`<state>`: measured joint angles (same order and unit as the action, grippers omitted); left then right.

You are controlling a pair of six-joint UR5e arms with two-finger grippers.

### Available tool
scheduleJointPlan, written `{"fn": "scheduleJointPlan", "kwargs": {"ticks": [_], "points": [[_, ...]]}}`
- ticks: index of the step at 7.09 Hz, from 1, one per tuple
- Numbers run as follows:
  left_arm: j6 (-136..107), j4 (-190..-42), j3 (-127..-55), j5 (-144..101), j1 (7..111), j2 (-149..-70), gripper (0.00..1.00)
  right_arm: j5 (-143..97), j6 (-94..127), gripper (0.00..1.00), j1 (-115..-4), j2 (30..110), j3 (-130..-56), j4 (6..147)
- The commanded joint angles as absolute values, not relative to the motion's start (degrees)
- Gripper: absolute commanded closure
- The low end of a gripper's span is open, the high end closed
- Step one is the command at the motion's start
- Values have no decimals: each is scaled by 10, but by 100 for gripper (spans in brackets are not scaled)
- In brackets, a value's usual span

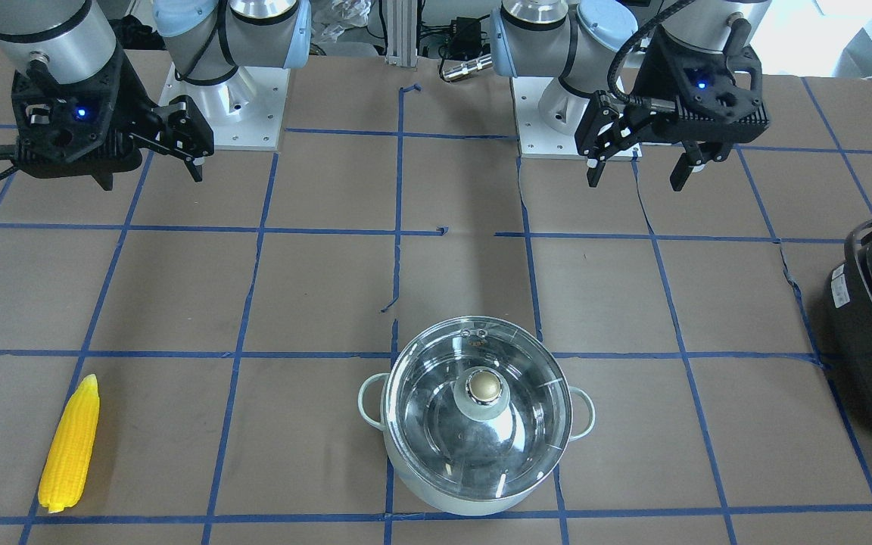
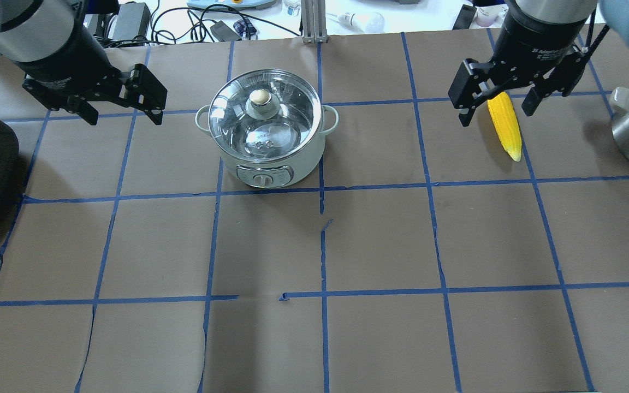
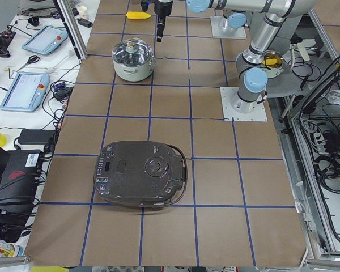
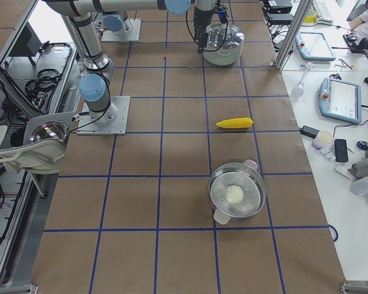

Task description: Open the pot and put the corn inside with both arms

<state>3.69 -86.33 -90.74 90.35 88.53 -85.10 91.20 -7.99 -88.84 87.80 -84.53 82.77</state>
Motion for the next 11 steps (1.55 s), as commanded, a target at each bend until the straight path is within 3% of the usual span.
{"fn": "scheduleJointPlan", "kwargs": {"ticks": [1, 3, 5, 7, 11], "points": [[37, -864, -908, 907, 887, -837, 0, 916, -71, 0, -888, 875, -847, 835], [33, -865, -916, 908, 886, -836, 0, 916, -81, 0, -882, 849, -852, 946], [31, -876, -917, 907, 886, -837, 0, 917, -84, 0, -845, 827, -855, 962], [29, -882, -918, 909, 886, -836, 0, 905, -90, 0, -786, 778, -871, 1000], [29, -908, -911, 910, 885, -851, 0, 912, -99, 0, -774, 684, -893, 1176]]}}
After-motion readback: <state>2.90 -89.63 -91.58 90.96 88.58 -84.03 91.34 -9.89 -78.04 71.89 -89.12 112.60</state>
